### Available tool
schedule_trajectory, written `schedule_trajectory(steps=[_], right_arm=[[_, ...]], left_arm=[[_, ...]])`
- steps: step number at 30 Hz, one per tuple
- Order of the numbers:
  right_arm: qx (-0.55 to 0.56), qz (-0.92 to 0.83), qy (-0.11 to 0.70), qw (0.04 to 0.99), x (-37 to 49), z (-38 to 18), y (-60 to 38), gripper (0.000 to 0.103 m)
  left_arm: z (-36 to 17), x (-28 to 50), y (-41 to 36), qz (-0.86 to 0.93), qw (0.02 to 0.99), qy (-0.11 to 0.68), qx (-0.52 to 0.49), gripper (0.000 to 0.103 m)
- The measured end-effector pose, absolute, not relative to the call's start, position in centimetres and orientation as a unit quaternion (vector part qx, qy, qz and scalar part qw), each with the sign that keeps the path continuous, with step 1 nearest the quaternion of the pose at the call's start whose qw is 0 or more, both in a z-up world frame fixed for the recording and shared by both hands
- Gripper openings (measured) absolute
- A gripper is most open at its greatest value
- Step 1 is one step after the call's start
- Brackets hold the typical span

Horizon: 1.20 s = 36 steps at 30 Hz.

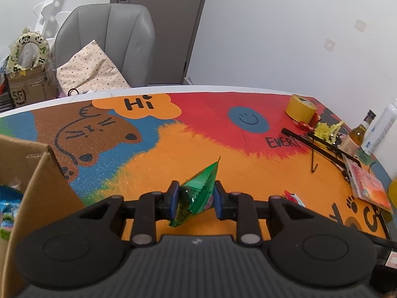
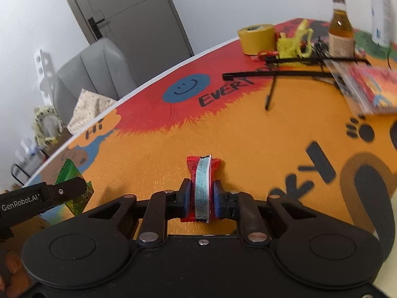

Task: Organize snacks
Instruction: 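Carry both snacks over the cardboard box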

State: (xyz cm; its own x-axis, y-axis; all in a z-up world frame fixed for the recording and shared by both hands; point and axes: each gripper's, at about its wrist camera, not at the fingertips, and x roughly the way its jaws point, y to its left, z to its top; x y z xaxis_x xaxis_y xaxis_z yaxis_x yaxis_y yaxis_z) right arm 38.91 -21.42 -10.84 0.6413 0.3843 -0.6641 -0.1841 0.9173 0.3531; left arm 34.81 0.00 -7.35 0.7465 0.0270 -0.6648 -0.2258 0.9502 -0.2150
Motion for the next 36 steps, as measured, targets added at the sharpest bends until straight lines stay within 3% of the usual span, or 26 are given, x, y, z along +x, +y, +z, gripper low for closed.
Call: schedule_trajectory(steps=[36], right_arm=[[0.126, 0.241, 0.336, 0.902, 28.2, -3.6, -20.3, 0.017]], left_arm=[[1.2, 22.2, 2.4, -0.009, 0.939, 0.324, -0.113, 0.027]])
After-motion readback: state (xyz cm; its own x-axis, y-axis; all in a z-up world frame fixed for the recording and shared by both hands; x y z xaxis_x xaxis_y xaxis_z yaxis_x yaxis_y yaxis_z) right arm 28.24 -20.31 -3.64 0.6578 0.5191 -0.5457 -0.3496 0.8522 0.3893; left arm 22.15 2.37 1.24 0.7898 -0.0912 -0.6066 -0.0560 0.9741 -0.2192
